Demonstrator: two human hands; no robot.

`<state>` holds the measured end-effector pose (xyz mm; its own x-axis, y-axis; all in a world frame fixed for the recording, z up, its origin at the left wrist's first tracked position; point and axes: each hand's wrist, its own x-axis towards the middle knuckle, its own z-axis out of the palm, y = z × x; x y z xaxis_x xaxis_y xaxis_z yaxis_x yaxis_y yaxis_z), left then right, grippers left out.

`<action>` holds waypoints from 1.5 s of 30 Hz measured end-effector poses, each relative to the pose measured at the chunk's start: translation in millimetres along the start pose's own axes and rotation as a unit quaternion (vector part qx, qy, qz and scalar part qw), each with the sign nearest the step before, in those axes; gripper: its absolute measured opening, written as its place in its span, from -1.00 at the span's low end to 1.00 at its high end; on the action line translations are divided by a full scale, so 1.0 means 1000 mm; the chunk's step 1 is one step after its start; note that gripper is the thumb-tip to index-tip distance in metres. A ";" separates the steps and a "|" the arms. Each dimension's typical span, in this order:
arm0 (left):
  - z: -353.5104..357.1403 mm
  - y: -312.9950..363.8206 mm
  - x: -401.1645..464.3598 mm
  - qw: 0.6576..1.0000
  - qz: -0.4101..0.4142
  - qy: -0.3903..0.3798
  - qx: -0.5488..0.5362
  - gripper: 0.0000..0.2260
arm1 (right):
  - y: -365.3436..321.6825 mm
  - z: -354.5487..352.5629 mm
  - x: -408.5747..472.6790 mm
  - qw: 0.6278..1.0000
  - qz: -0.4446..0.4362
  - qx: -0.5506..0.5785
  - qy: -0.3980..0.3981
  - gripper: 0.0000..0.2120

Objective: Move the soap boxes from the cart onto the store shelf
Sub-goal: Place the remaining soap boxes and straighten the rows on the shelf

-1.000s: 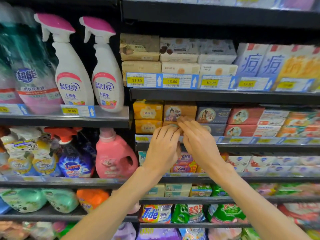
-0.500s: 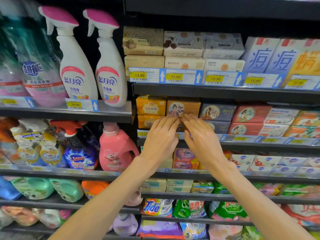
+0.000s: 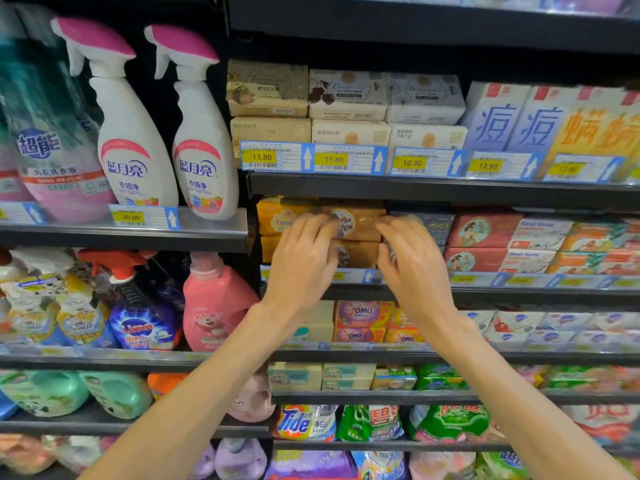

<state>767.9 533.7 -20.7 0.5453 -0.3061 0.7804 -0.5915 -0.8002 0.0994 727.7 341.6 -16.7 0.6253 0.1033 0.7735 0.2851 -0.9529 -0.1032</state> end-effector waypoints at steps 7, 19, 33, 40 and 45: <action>0.010 -0.012 0.039 0.994 -0.066 -0.017 0.081 -0.59 | 0.019 0.006 0.031 0.992 0.067 -0.097 -0.047 -0.59; 0.014 -0.013 0.036 0.988 -0.076 -0.020 0.135 -0.69 | 0.019 0.001 0.046 0.993 0.086 -0.023 -0.076 -0.67; 0.009 -0.015 0.030 0.994 -0.060 0.006 0.091 -0.65 | 0.018 -0.001 0.026 0.998 0.047 -0.031 -0.042 -0.55; 0.005 0.041 -0.006 0.997 0.071 -0.017 -0.016 -0.69 | 0.030 -0.027 -0.029 0.998 0.041 -0.013 -0.054 -0.65; 0.036 0.090 -0.010 0.992 0.069 -0.091 -0.054 -0.63 | 0.056 -0.037 -0.041 0.991 0.079 -0.028 -0.106 -0.62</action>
<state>730.9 446.2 -42.0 0.5465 -0.5057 0.6675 -0.7237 -0.6863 0.0726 691.3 273.1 -31.1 0.7986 0.0029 0.6019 0.1341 -0.9757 -0.1733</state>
